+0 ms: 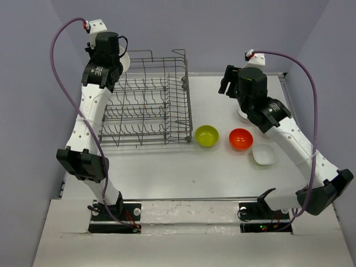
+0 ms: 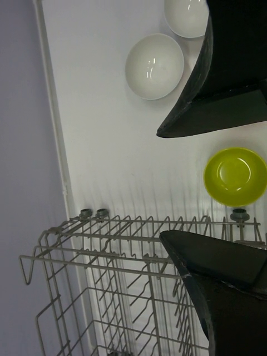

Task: Load the bowls into the dish rack
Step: Insert the bowl into the dish rack.

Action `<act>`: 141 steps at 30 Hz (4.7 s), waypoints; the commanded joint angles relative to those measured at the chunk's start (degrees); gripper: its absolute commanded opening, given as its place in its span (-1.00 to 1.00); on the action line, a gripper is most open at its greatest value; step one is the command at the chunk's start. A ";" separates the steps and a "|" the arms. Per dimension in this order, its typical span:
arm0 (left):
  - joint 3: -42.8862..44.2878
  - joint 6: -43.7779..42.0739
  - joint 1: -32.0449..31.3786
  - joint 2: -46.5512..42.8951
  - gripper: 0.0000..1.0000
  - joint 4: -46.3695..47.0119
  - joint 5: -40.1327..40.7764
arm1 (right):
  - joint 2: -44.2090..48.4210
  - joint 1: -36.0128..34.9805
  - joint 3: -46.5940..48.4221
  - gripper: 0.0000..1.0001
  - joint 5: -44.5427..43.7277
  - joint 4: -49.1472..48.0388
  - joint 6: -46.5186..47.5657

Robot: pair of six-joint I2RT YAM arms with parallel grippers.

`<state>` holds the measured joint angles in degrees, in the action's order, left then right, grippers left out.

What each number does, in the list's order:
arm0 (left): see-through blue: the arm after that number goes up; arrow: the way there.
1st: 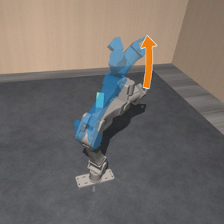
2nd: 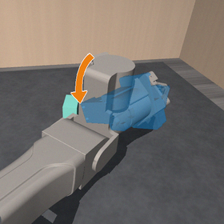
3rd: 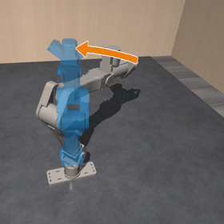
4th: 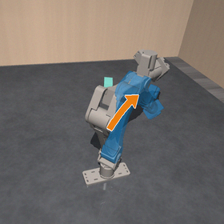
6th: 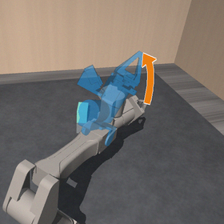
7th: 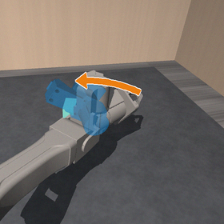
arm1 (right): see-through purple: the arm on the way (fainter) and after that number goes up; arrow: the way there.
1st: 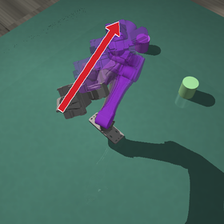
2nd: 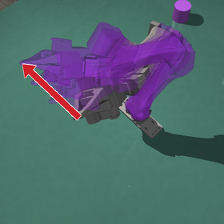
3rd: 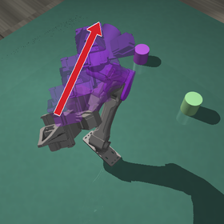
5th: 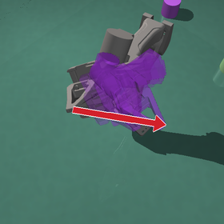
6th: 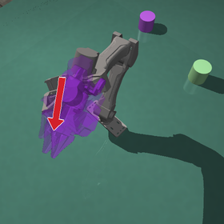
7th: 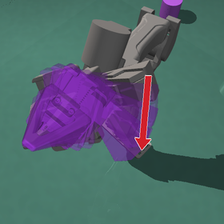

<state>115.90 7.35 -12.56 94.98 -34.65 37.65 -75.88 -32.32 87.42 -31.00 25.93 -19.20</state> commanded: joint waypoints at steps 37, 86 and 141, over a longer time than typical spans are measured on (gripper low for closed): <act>-15.87 -60.17 10.80 13.83 -1.00 75.08 24.85 | -14.83 -0.20 -6.12 0.45 -6.44 -19.07 -0.49; -21.68 -87.16 5.61 28.33 -1.00 100.57 25.54 | -9.73 -0.20 -13.06 0.45 -4.50 -26.45 -0.05; -23.70 -89.09 4.65 36.77 -1.00 101.45 24.05 | -9.11 -0.20 -14.12 0.47 -3.10 -29.27 -0.66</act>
<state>94.04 -82.35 -7.18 132.27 61.28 61.28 -87.00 -32.32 73.06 -33.78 0.51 -19.27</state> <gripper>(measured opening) 0.184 0.731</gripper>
